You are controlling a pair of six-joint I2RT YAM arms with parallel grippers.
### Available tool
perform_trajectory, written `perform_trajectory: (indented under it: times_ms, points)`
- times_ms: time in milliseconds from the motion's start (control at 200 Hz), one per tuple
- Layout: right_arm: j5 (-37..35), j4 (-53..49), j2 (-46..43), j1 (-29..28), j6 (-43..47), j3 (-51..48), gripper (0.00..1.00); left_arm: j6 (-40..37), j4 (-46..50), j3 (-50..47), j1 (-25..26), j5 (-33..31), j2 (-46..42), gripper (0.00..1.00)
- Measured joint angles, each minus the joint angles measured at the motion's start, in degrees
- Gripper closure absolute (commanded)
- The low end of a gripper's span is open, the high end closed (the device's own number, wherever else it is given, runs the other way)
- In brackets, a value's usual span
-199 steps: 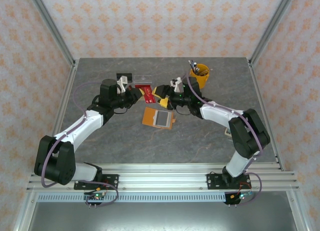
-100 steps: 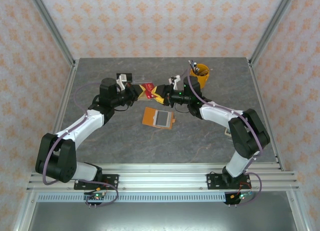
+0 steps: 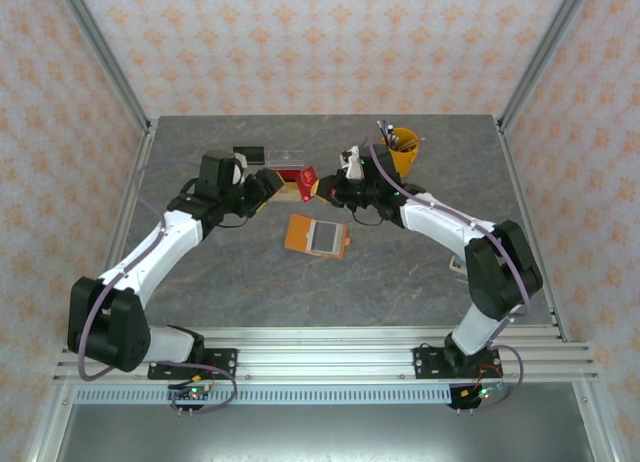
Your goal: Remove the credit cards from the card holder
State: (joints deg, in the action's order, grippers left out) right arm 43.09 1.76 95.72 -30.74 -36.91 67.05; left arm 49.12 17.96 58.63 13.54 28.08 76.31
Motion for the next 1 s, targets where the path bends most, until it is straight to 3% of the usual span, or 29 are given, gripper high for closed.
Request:
perform_trajectory:
  times_ms: [85, 235, 445, 1001]
  points:
    - [-5.05, -6.71, 0.0, -0.17, 9.29, 3.89, 1.0, -4.24, 6.45, 1.51, -0.74, -5.01, -2.6, 0.09]
    - [-11.41, -14.21, 1.29, -1.05, 24.57, 11.63, 1.0, -9.03, 13.84, 1.6, -4.13, -10.64, -5.16, 0.0]
    - [-16.28, -19.19, 9.18, -2.21, 43.21, 23.58, 1.0, -14.95, 18.82, 0.9, -7.23, -13.16, -5.33, 0.0]
    - [-11.76, -32.15, 29.75, -2.67, 84.11, 45.11, 1.0, -18.82, 22.36, 0.76, -8.09, -13.99, -5.2, 0.0]
